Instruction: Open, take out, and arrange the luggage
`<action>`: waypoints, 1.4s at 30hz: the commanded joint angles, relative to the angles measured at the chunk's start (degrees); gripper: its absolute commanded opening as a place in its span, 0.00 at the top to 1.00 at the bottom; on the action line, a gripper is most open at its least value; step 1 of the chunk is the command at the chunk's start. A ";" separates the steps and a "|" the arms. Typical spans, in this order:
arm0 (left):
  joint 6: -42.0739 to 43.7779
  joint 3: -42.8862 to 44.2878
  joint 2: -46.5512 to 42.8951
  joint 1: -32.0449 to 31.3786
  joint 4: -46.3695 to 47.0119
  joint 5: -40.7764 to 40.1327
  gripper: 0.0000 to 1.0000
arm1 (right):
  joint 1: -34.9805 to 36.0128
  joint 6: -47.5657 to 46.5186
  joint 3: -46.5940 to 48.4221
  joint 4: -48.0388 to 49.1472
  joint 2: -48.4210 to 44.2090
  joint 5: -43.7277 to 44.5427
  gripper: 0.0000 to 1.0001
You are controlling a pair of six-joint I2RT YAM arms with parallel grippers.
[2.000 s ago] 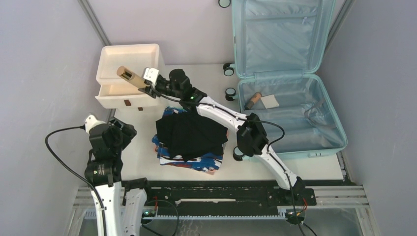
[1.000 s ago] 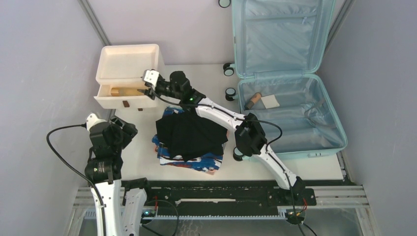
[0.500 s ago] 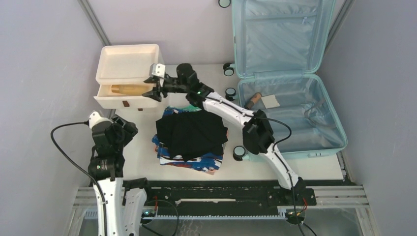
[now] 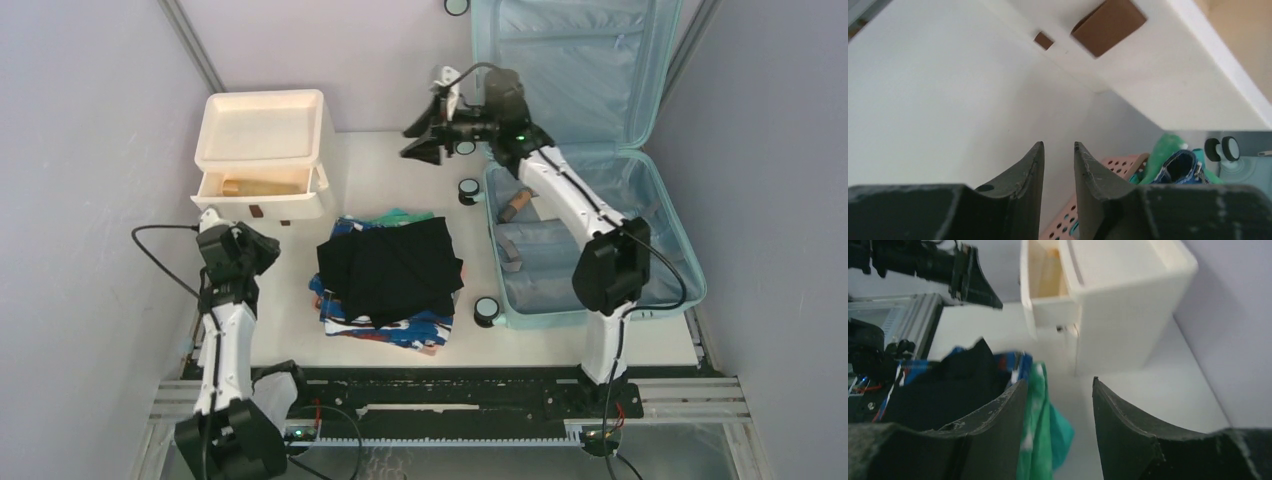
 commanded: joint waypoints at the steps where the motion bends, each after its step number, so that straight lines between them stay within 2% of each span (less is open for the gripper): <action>1: 0.45 1.46 5.76 0.64 16.10 5.72 0.68 | -5.33 -7.24 -5.89 -14.19 -6.29 -1.66 0.42; 6: 0.70 7.91 15.19 0.70 20.26 4.88 0.69 | -11.37 -10.44 -13.79 -19.76 -11.25 -0.03 0.43; 13: -1.25 15.98 22.96 0.77 23.52 5.24 0.68 | -17.49 -10.24 -25.19 -20.20 -17.78 1.80 0.44; 22: -7.80 21.15 29.16 0.76 28.07 6.95 0.67 | -20.09 -6.50 -30.06 -16.80 -18.77 1.59 0.43; 24: -8.05 22.18 28.72 0.64 25.94 5.54 0.70 | -20.41 -5.53 -30.39 -16.02 -18.64 1.53 0.43; 27: -6.09 25.26 28.01 0.44 12.03 -2.02 0.91 | -20.60 -5.24 -30.91 -15.37 -19.01 1.59 0.43; 29: -3.70 25.47 27.81 -0.18 5.01 -5.13 0.98 | -20.69 -5.05 -31.22 -15.16 -19.05 1.57 0.43; 32: -2.26 23.23 27.27 -0.79 1.54 -8.27 1.00 | -20.71 -4.86 -31.22 -14.90 -18.89 1.48 0.43; 37: -2.96 19.06 27.89 -0.79 4.22 -8.21 1.00 | -20.71 -4.44 -31.19 -14.28 -18.62 1.53 0.43; 39: -2.85 21.31 30.63 -0.75 5.41 -6.87 1.00 | -20.71 -4.29 -31.26 -14.27 -18.52 1.40 0.43; 42: -3.29 29.86 36.68 -0.72 6.49 -2.78 0.99 | -20.71 -4.26 -31.26 -14.04 -18.53 1.28 0.43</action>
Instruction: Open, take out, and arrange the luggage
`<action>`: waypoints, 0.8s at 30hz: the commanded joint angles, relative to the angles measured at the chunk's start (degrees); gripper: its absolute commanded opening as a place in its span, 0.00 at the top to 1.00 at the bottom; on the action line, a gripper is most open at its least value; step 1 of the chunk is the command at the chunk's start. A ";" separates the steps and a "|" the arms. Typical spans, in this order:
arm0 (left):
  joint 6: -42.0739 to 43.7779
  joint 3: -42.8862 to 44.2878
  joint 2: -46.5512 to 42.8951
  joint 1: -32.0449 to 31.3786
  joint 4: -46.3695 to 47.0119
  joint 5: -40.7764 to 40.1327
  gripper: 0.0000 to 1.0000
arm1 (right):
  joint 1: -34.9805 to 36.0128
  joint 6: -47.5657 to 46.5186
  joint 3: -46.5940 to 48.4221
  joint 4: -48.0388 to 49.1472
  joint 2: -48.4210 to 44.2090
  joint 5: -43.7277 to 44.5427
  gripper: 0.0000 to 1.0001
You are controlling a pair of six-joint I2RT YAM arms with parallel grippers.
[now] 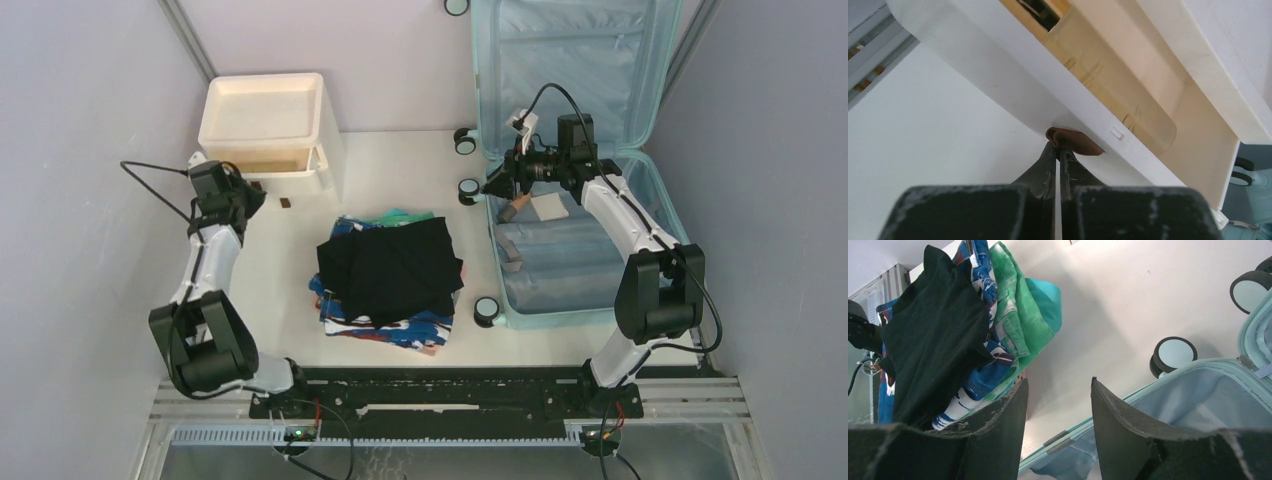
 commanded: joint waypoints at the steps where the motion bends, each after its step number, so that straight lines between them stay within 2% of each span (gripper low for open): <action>1: 0.96 10.92 8.31 0.37 -1.55 2.04 0.96 | -0.32 1.23 -0.15 2.53 -1.43 -0.57 0.43; 4: -0.92 18.08 11.61 -0.25 2.22 4.53 0.87 | -0.32 1.38 -0.11 2.67 -1.58 -0.46 0.43; 6: -1.78 20.92 12.60 -1.09 4.99 4.41 0.72 | -0.32 1.31 -0.41 2.73 -1.88 -0.28 0.43; 8: -2.22 22.90 13.49 -1.85 6.05 4.38 0.61 | -0.32 1.14 -0.95 2.73 -2.18 -0.18 0.43; 11: -4.02 22.84 14.27 -2.47 8.45 5.55 0.51 | -0.32 0.67 -1.52 2.29 -2.50 0.04 0.43; 15: -7.45 20.47 15.80 -2.60 14.60 8.91 0.45 | -0.61 0.24 -1.55 2.04 -2.65 0.19 0.43; 18: -7.98 20.09 15.74 -2.83 15.81 8.90 0.43 | -0.96 0.02 -1.56 2.06 -2.56 0.06 0.43; 24: -3.08 14.77 6.42 -2.73 17.13 5.91 0.42 | -1.37 -3.05 -1.54 -0.14 -3.06 -0.69 0.43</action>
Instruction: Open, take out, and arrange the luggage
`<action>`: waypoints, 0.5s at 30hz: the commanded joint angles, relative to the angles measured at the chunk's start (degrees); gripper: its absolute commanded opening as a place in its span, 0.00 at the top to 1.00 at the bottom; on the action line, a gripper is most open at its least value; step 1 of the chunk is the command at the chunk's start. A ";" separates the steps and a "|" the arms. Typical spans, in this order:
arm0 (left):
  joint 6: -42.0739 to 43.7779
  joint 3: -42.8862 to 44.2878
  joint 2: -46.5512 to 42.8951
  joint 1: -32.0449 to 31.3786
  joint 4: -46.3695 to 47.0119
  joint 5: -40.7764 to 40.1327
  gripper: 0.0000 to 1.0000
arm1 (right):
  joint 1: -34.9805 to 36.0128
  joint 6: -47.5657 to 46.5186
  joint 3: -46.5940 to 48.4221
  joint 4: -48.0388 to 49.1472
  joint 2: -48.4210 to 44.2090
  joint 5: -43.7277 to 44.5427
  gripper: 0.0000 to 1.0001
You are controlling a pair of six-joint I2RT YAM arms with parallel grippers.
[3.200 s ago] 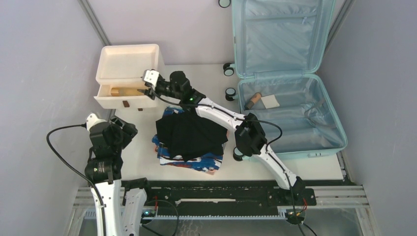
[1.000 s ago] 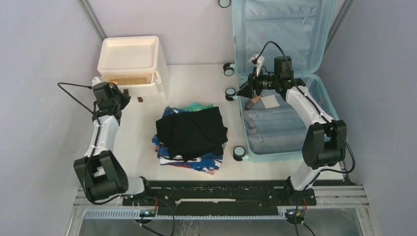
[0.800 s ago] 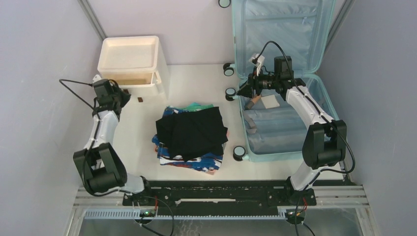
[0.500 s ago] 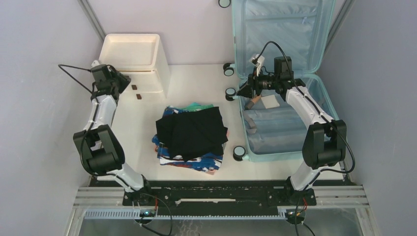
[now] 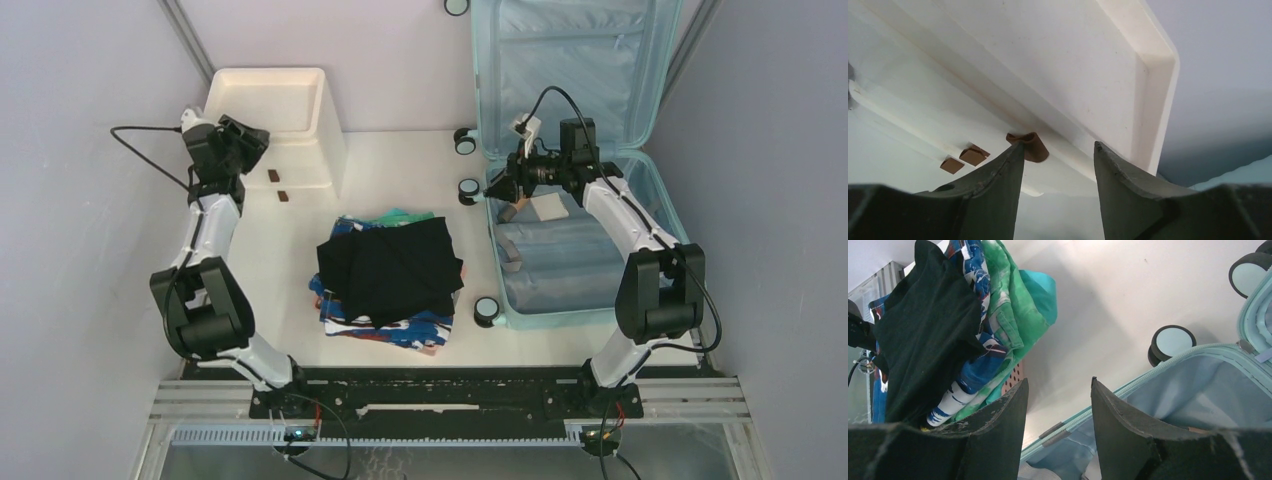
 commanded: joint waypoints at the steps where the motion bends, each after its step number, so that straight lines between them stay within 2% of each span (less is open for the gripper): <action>1: 3.26 -4.46 -10.35 -0.57 7.14 -0.42 0.42 | -0.60 -2.88 0.19 -0.77 -2.98 -1.10 0.43; 6: 6.51 -13.76 -18.62 0.03 9.65 0.40 0.41 | -1.10 -4.67 0.14 -1.86 -2.98 -2.09 0.43; 8: 5.62 -18.12 -19.95 0.73 10.48 -0.53 0.43 | -1.35 -4.96 0.19 -2.14 -2.78 -2.48 0.43; 10: 3.84 -21.04 -19.99 1.50 10.51 -1.51 0.52 | -1.49 -5.17 0.14 -2.32 -2.59 -2.74 0.43; 13: 4.00 -22.40 -17.77 1.74 9.87 -1.72 0.73 | -1.49 -5.19 0.12 -2.26 -2.26 -2.94 0.43; 15: 4.10 -21.51 -14.82 1.78 9.04 -1.54 0.82 | -1.49 -5.05 0.18 -2.02 -2.08 -3.00 0.43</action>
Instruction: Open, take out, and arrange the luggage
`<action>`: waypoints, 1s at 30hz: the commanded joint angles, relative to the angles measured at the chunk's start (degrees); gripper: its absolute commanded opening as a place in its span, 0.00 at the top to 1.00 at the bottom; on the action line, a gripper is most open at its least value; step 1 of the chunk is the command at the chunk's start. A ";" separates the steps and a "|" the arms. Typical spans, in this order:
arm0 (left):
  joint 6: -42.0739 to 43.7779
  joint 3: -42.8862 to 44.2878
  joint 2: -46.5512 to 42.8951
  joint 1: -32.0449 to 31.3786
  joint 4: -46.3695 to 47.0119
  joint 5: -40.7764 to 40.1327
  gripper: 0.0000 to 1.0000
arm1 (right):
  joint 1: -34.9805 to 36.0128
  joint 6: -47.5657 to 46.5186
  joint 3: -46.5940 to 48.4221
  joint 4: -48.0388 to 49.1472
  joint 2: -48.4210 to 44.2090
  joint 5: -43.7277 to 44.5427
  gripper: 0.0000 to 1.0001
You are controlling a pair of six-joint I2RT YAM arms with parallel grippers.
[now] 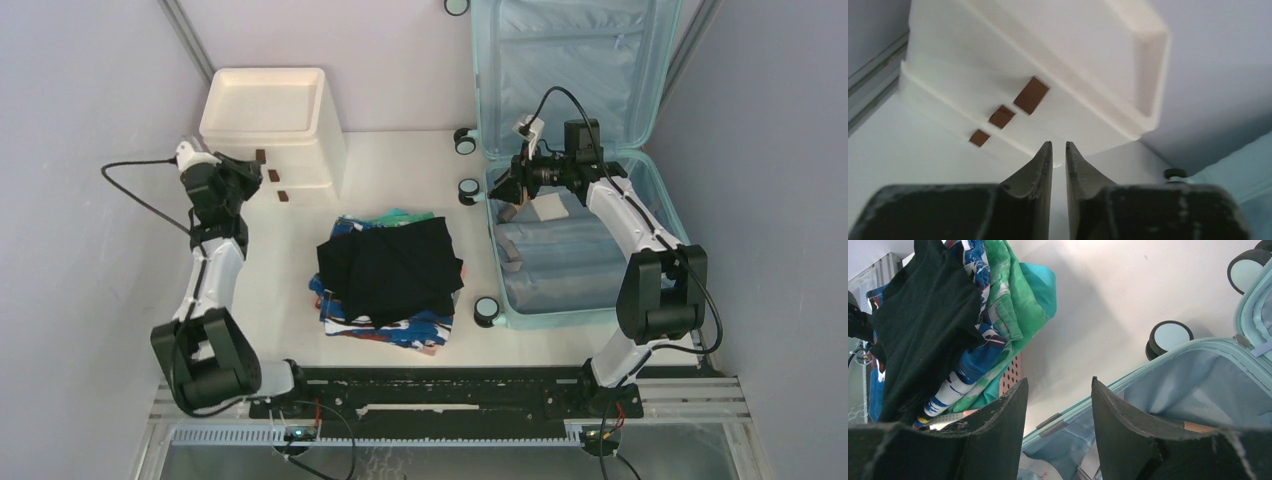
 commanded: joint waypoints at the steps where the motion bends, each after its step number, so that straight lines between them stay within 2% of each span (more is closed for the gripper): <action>1: 0.45 -0.38 6.12 0.38 -0.37 -0.33 0.84 | -0.26 -1.22 0.15 0.70 -1.72 -1.72 0.43; 7: -1.14 6.58 16.26 0.26 -0.38 0.92 0.86 | -0.35 -1.10 0.12 0.75 -1.68 -1.20 0.43; 13: -3.40 13.40 22.53 -0.14 1.93 1.73 0.79 | -0.52 -1.32 0.17 0.73 -1.69 -0.86 0.43; 18: -4.20 16.49 24.23 -0.63 4.33 1.93 0.75 | -0.73 -2.01 0.15 0.16 -1.61 -0.58 0.43; 21: -4.47 16.79 24.10 -0.85 6.28 2.12 0.73 | -0.79 -2.46 0.19 -0.48 -1.23 -0.52 0.42; 25: -4.07 16.82 24.65 -0.97 6.50 3.34 0.66 | -0.75 -2.83 0.21 -0.46 -0.97 -0.67 0.42; 30: -0.88 9.62 21.63 -1.30 7.99 2.32 0.58 | -0.88 -4.63 1.05 -1.72 -0.58 -0.65 0.43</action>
